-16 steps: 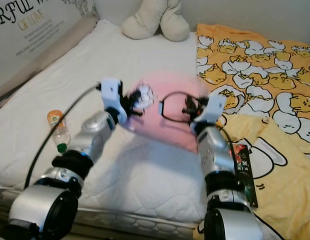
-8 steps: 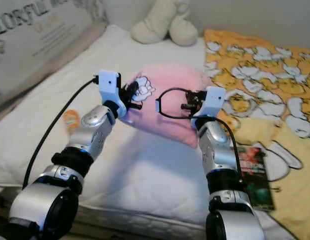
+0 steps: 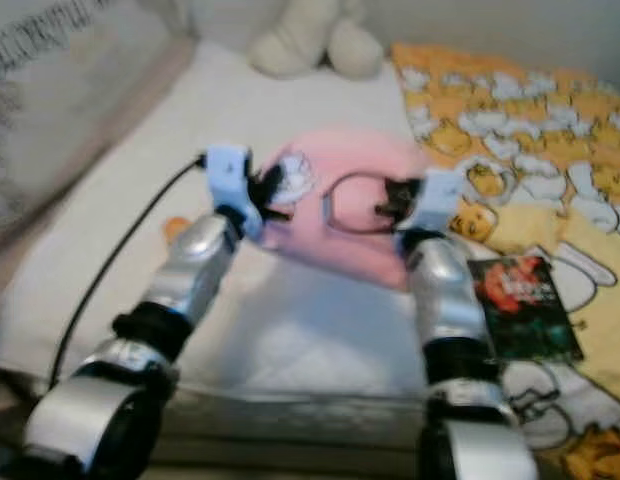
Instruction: Clean up the room
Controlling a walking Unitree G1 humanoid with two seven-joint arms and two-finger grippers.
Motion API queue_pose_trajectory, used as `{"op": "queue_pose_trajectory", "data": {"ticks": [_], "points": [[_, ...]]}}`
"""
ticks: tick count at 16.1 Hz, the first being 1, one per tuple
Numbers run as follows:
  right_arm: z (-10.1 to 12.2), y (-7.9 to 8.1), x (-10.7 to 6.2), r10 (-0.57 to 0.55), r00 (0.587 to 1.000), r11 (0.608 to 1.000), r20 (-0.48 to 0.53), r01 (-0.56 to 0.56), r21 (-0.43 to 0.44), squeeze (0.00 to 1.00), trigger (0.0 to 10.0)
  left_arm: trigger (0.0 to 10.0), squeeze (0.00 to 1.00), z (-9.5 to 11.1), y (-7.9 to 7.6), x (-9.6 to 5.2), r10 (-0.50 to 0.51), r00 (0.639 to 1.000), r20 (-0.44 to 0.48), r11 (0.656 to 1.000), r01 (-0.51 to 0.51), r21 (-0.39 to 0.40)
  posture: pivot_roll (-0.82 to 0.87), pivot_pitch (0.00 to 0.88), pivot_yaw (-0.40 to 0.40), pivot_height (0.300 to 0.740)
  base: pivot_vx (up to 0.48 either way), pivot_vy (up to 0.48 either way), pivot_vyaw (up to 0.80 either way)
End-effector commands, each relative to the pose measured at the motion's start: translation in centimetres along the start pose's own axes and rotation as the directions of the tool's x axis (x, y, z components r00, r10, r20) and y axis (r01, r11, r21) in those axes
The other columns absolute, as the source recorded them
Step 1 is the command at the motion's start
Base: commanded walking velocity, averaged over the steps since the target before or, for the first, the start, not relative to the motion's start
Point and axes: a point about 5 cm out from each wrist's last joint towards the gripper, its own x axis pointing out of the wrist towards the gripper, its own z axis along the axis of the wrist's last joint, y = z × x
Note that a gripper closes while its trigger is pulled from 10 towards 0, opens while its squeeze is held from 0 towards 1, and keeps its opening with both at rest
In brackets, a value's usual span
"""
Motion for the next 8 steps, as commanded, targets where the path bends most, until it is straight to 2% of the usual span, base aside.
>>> {"op": "queue_pose_trajectory", "data": {"ticks": [1, 3, 5, 6, 8], "points": [[1.2, -0.6, 0.0, -0.011, 0.999, 1.000, 0.042, 0.012, -0.025, 0.00, 10.0, 10.0, 0.00, 1.6, 0.2, 0.2, 0.024, 0.997, 0.069, 1.000, -0.024, 0.008, 0.17, 0.000, 0.012, 0.740, 0.000, 0.480, 0.43], [1.1, -0.6, 0.0, -0.004, 0.999, 1.000, 0.040, 0.005, -0.031, 0.00, 10.0, 10.0, 0.00, 1.5, 0.1, 0.2, 0.023, 0.998, 0.065, 1.000, -0.024, 0.009, 0.17, 0.000, 0.011, 0.740, 0.000, 0.480, 0.43], [1.0, -0.6, 0.0, 0.005, 0.999, 0.999, 0.033, -0.004, -0.043, 0.00, 10.0, 10.0, 0.00, 1.2, -0.1, 0.2, 0.029, 0.998, 0.050, 1.000, -0.029, 0.006, 0.17, 0.000, 0.011, 0.740, 0.000, 0.480, 0.00], [0.8, -0.6, -0.1, 0.013, 1.000, 0.998, 0.016, -0.012, -0.058, 0.00, 10.0, 10.0, 0.00, 0.5, -0.2, 0.2, 0.059, 0.998, 0.014, 0.998, -0.059, 0.002, 0.17, 0.000, 0.011, 0.740, 0.000, 0.000, 0.00], [0.5, -0.8, -0.1, -0.006, 1.000, 0.998, 0.004, 0.006, -0.066, 0.00, 10.0, 10.0, 0.00, 0.3, -0.2, 0.1, 0.076, 0.997, 0.010, 0.997, -0.076, -0.003, 0.16, 0.000, 0.008, 0.740, 0.000, 0.000, 0.00]]}}
